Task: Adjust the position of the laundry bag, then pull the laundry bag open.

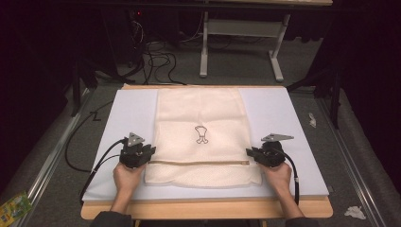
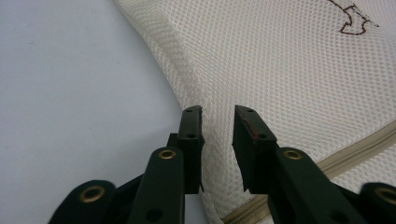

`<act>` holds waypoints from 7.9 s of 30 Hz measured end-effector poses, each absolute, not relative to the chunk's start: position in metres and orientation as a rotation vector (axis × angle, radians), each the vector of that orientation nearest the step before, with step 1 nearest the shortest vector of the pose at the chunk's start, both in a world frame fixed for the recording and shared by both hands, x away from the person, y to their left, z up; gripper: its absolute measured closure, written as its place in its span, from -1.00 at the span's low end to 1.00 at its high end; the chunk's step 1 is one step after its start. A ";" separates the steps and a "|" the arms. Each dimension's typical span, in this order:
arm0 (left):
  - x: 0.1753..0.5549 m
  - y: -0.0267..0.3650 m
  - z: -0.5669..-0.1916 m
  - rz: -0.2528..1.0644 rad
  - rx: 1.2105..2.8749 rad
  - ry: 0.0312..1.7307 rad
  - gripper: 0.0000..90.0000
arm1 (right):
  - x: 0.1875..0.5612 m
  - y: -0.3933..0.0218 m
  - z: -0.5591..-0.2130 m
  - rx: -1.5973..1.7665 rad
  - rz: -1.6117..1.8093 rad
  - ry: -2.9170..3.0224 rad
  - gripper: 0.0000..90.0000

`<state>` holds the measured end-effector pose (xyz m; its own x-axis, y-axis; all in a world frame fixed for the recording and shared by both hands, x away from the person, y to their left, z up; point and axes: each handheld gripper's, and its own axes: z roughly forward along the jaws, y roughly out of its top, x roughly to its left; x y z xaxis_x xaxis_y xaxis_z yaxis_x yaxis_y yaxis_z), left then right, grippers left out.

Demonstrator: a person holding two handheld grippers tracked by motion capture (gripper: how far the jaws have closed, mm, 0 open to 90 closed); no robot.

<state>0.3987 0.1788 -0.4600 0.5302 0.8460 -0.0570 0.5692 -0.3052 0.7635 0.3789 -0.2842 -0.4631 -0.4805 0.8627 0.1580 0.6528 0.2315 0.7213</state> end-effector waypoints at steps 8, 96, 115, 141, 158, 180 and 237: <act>0.393 0.176 -0.460 0.500 1.953 1.119 0.21 | 0.379 -0.290 -0.462 1.453 1.099 2.169 0.13; 0.390 0.096 -0.479 0.339 2.087 0.953 0.22 | 0.380 -0.274 -0.434 1.289 1.133 2.385 0.95; 0.392 0.050 -0.460 0.255 2.095 0.847 0.24 | 0.381 -0.275 -0.431 1.290 1.163 2.389 0.95; 0.381 -0.007 -0.453 0.166 2.120 0.705 0.24 | 0.381 -0.276 -0.426 1.287 1.187 2.389 0.95; 0.375 -0.030 -0.450 0.127 2.123 0.641 0.31 | 0.379 -0.270 -0.423 1.269 1.190 2.402 0.95; 0.373 -0.045 -0.451 0.092 2.134 0.601 0.33 | 0.381 -0.261 -0.424 1.252 1.215 2.421 0.95; 0.371 -0.056 -0.454 0.047 2.100 0.548 0.93 | 0.379 -0.258 -0.426 1.235 1.221 2.430 0.95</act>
<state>0.3711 -0.0564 -0.4542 0.8997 0.3996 -0.1758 0.3641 -0.4649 0.8070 0.3789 -0.2583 -0.4261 -0.6483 0.7318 0.2102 0.6055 0.3281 0.7251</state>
